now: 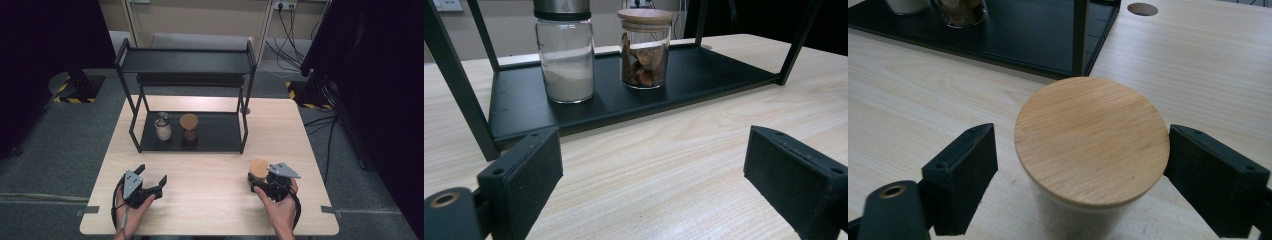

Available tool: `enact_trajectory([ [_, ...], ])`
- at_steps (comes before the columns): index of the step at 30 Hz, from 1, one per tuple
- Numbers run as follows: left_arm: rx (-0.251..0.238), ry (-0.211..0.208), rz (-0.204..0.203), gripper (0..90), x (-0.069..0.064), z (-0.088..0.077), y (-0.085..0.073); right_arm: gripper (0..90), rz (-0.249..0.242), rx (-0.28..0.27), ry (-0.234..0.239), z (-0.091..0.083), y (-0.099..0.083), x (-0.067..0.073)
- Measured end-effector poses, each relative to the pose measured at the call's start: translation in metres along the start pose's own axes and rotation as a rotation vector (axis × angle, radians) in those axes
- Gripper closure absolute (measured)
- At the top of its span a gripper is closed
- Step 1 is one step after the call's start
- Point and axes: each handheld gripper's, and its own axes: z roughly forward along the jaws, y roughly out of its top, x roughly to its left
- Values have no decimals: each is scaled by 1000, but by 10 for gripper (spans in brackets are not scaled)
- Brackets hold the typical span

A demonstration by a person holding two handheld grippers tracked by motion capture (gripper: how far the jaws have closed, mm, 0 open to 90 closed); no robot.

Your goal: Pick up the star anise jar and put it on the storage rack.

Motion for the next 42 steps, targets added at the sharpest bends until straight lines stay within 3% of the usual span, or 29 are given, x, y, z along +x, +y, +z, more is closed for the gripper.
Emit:
enact_trajectory([
  [8, -1, -1, 0, 80, 0, 0, 0, 230, -15, 32, -2, 12, 4, -3],
  [19, -1, -1, 1, 81, 0, 0, 0, 239, -22, 64, -11, 12, 8, -1],
  [29, -1, -2, -4, 80, 0, 0, 0, 240, -25, 41, 2, 10, 7, 2],
  [42, -2, -1, -2, 80, 0, 0, 0, 240, -73, -11, 42, 1, 26, 26],
])
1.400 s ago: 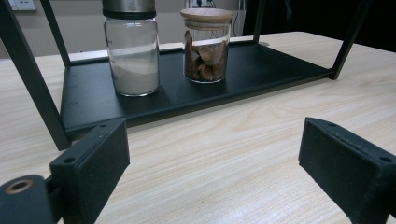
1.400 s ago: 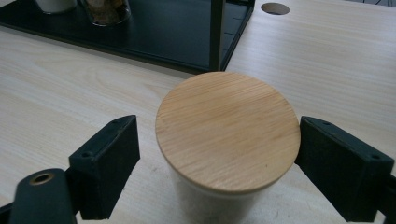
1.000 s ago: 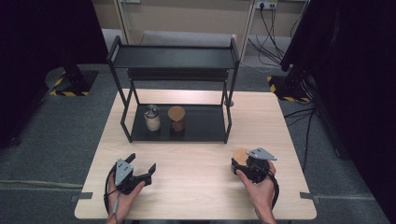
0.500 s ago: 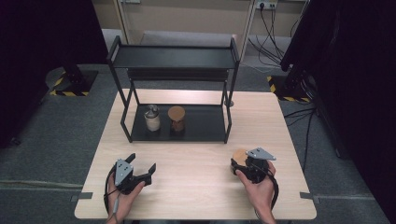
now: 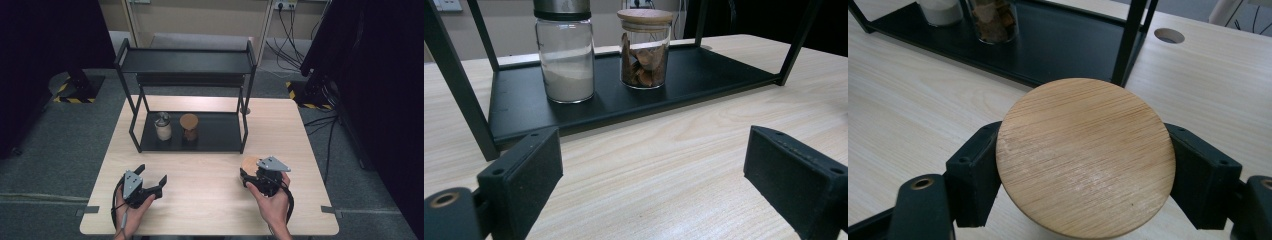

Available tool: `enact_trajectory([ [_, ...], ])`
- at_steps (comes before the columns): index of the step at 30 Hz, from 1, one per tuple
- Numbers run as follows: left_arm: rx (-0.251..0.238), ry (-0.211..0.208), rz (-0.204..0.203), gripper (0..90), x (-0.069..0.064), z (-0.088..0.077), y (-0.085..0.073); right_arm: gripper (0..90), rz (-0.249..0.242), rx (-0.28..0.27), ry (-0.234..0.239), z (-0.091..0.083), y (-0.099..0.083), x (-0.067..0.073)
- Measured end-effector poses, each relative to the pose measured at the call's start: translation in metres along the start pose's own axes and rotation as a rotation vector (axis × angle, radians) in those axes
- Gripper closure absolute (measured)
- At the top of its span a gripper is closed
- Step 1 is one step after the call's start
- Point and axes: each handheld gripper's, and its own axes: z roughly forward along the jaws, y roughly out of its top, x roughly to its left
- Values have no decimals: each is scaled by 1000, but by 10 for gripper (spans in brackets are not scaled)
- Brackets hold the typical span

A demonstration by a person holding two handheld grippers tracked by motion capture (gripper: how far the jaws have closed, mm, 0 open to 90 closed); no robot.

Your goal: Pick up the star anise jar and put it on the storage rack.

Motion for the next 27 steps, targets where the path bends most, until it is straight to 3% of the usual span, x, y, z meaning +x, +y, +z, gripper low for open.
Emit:
enact_trajectory([
  [27, 0, -2, 2, 80, 0, 0, 0, 241, -32, -34, 39, 21, 40, 24],
])
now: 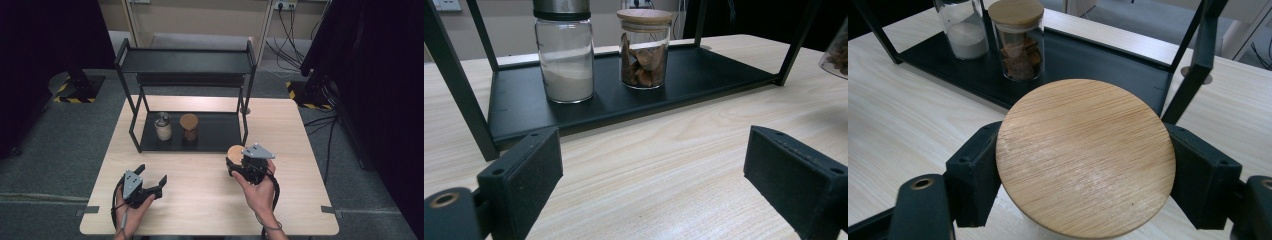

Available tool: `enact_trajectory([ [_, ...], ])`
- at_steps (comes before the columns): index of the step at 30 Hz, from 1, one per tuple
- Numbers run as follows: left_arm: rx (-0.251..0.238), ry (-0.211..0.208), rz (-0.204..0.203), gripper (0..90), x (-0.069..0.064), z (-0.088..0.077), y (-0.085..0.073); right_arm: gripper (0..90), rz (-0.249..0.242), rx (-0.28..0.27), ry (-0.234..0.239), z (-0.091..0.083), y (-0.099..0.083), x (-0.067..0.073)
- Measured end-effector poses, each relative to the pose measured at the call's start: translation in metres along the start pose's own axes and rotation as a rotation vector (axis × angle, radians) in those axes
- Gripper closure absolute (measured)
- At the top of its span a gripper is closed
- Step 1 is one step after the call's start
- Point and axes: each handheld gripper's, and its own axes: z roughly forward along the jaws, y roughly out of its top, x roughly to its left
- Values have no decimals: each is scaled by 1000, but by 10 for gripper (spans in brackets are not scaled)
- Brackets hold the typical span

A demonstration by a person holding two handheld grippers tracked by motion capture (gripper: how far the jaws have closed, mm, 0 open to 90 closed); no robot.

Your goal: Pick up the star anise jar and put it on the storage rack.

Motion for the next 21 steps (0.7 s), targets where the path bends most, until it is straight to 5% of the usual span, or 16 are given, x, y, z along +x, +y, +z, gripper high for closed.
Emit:
enact_trajectory([
  [21, 0, -1, -1, 81, 0, 0, 0, 241, 3, 0, 11, 19, 20, 7],
])
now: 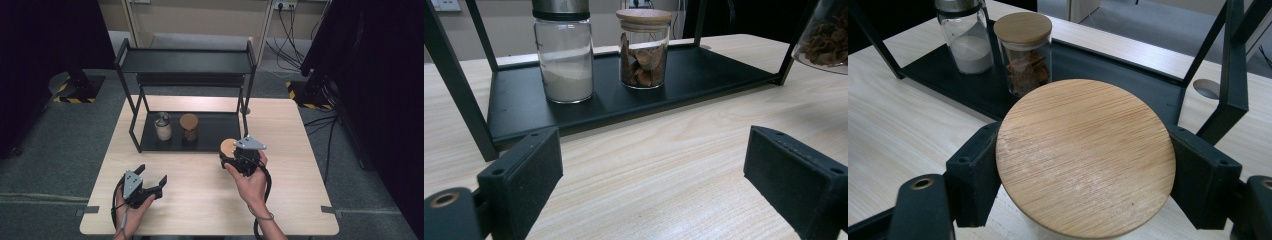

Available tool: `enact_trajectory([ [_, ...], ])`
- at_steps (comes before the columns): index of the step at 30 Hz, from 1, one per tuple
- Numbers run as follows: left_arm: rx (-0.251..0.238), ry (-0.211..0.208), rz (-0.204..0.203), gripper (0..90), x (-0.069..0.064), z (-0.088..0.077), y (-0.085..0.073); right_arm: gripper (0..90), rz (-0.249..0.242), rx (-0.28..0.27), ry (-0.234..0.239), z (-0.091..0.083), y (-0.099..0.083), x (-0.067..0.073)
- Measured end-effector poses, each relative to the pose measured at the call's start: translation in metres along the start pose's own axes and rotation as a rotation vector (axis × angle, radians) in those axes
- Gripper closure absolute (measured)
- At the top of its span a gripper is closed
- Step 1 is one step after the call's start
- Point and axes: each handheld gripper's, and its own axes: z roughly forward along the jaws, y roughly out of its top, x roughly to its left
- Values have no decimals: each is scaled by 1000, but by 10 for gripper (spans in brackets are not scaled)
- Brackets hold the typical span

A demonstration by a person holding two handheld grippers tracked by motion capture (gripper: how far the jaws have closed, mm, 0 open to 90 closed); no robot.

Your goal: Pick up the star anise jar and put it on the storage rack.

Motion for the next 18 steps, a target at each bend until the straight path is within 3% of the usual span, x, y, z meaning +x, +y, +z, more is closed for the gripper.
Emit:
enact_trajectory([
  [18, 0, -1, -1, 80, 0, 0, 0, 240, 0, 15, -4, 13, 11, 0],
])
